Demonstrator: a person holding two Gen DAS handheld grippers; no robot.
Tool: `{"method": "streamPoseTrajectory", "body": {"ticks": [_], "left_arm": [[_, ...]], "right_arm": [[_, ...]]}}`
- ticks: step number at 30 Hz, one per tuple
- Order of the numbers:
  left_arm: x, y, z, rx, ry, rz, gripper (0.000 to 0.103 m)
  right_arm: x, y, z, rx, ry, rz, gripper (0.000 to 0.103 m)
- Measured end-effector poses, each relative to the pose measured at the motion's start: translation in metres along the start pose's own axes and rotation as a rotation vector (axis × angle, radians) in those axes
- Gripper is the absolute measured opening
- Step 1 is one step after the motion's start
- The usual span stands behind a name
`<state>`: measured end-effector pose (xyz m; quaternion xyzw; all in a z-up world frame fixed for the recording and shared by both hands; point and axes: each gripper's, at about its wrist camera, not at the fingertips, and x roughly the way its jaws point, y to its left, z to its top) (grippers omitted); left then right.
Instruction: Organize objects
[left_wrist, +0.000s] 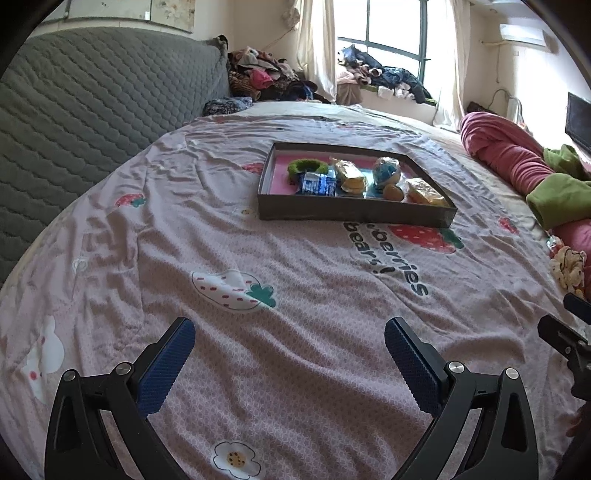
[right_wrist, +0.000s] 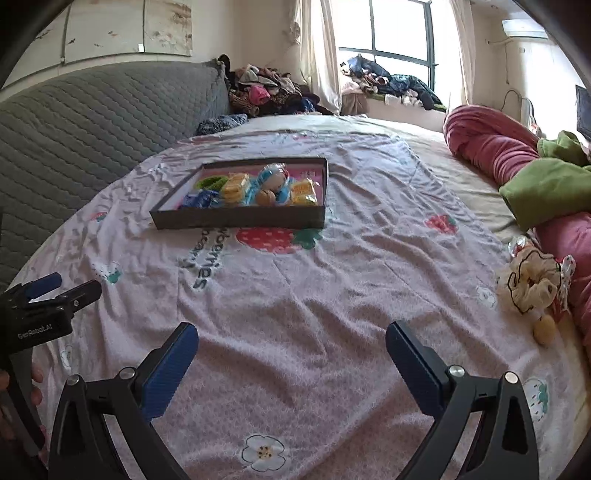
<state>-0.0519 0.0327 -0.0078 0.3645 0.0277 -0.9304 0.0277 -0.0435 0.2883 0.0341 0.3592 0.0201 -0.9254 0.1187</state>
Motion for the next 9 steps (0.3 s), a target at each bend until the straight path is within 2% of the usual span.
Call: {"method": "streamPoseTrajectory", "body": {"ticks": [9], "left_arm": [[-0.0034,-0.0024,0.0021,0.015,-0.023,-0.002,0.102]], "right_arm": [[0.0041,0.0026,-0.0018,-0.008,0.015,0.004,0.102]]}}
